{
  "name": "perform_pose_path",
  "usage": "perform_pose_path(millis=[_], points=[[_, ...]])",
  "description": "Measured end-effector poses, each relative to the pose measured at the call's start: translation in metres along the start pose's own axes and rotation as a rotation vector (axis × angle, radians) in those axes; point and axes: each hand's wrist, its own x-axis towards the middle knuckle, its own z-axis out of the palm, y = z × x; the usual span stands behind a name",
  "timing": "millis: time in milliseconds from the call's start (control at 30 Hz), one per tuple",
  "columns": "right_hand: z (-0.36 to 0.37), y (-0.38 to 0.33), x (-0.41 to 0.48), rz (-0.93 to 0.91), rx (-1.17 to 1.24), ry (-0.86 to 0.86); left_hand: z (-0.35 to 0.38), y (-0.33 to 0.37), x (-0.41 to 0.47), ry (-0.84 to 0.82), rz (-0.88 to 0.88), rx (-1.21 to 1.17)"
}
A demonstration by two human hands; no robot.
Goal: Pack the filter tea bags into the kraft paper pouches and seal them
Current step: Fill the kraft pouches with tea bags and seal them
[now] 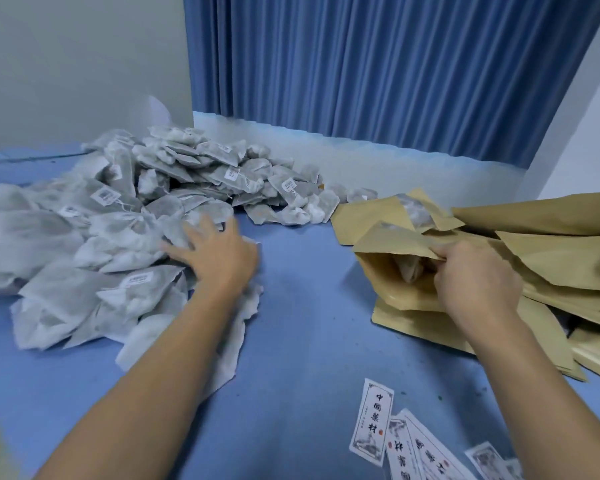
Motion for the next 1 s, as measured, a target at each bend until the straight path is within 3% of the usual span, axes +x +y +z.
perform_pose_path(millis=[33, 100, 200, 333, 433, 567, 700, 833, 933, 1000], points=[[-0.001, 0.001, 0.001, 0.014, 0.012, 0.004, 0.006, -0.019, 0.007, -0.126, -0.126, 0.020], [-0.001, 0.001, 0.002, 0.017, 0.018, 0.001, 0.022, -0.035, 0.009, -0.193, -0.172, 0.083], [0.002, 0.001, 0.003, 0.006, -0.002, -0.015, 0.026, -0.019, 0.003, -0.162, -0.067, 0.198], [0.008, -0.002, 0.001, 0.011, -0.011, 0.004, 0.030, 0.007, -0.019, -0.148, 0.125, 0.166], [0.013, -0.002, 0.000, 0.030, 0.000, 0.001, 0.040, 0.040, -0.053, -0.162, 0.383, -0.093], [0.017, 0.003, -0.001, 0.045, 0.067, -0.005, 0.042, 0.061, -0.074, -0.256, 0.630, -0.795], [0.016, 0.009, 0.004, 0.052, 0.084, -0.018, 0.037, 0.062, -0.078, -0.093, 0.567, -1.113], [0.016, 0.007, 0.006, 0.050, 0.073, -0.032, 0.021, 0.061, -0.088, 0.320, 0.625, -1.140], [0.013, 0.011, 0.008, 0.052, 0.132, -0.041, 0.008, 0.074, -0.109, 0.407, 0.962, -1.039], [0.010, 0.015, 0.010, 0.054, 0.177, -0.053, 0.013, 0.089, -0.129, 0.388, 1.219, -0.741]])
